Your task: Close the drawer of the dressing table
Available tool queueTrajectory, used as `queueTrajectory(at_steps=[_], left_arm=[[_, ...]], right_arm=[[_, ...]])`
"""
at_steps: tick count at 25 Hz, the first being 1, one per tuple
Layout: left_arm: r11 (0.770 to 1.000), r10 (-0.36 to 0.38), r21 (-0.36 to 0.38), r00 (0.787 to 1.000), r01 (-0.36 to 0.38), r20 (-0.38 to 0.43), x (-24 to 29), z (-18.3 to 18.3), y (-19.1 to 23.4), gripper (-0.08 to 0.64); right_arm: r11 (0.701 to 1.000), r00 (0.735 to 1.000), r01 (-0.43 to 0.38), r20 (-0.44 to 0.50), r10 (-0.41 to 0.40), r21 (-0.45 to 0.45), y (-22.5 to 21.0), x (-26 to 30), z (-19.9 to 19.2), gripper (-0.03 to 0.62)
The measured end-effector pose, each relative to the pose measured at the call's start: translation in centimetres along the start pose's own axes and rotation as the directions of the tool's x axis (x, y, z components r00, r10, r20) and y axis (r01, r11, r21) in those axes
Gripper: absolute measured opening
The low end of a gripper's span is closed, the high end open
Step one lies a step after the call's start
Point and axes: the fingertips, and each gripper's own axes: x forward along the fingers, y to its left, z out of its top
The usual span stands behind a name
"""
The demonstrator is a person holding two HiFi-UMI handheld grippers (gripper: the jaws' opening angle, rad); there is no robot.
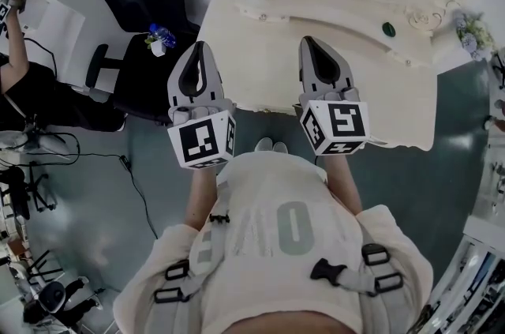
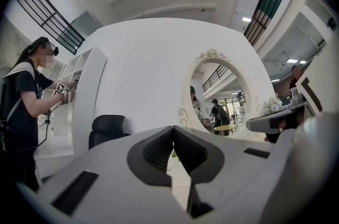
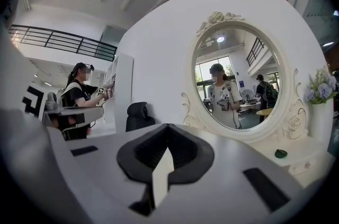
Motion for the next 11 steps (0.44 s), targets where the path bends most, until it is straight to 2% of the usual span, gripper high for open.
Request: queueTrajectory(at_steps=[11], left_arm=[[1.0, 0.012, 0.001, 1.0, -0.012, -0.005, -0.46, -0.11, 0.1, 0.02]], right_arm=[[0.999, 1.0, -0.022, 0.005, 0.022, 0.023, 0.26, -0.05, -0.08, 0.008]])
